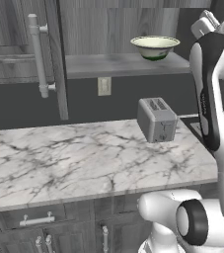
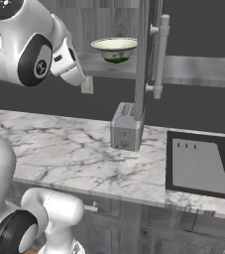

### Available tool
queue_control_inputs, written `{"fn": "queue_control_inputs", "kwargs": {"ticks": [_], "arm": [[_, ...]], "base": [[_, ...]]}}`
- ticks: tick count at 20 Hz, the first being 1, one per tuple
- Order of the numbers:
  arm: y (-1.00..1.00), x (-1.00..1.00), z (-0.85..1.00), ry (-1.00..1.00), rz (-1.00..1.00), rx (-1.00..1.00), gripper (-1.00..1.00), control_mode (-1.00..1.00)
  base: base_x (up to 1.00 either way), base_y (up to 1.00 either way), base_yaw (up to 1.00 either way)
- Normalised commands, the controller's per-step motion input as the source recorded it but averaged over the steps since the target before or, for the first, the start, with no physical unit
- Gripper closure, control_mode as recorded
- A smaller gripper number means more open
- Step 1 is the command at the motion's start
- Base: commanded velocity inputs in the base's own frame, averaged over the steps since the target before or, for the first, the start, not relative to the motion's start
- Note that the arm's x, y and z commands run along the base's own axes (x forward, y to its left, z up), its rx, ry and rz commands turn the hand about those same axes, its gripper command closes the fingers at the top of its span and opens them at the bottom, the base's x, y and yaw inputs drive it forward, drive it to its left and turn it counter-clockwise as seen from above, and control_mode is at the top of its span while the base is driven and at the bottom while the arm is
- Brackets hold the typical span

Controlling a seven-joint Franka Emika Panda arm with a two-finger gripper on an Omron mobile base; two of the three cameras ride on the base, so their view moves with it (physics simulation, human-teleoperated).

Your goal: Move the bowls from the cabinet to the plates on the dining table.

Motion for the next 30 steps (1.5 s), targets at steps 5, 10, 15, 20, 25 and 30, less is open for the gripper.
{"fn": "queue_control_inputs", "kwargs": {"ticks": [5, 10, 15, 20, 25, 30], "arm": [[-0.02, 0.52, -0.02, 0.00, -0.05, 0.02, -1.00, -1.00], [-0.08, 0.33, -0.09, 0.00, 0.00, 0.04, -1.00, -1.00], [-0.14, 0.39, 0.00, 0.00, 0.00, 0.05, -1.00, -1.00], [-0.11, 0.35, -0.01, 0.00, 0.00, 0.07, -1.00, -1.00], [-0.03, 0.36, 0.00, 0.00, 0.00, 0.06, -1.00, -1.00], [0.00, 0.29, -0.01, 0.00, 0.00, 0.06, -1.00, -1.00]], "base": [[0.00, 0.00, 0.00], [0.00, 0.00, 0.00], [0.00, 0.00, 0.00], [0.00, 0.00, 0.00], [0.00, 0.00, 0.00], [0.00, 0.00, 0.00]]}}
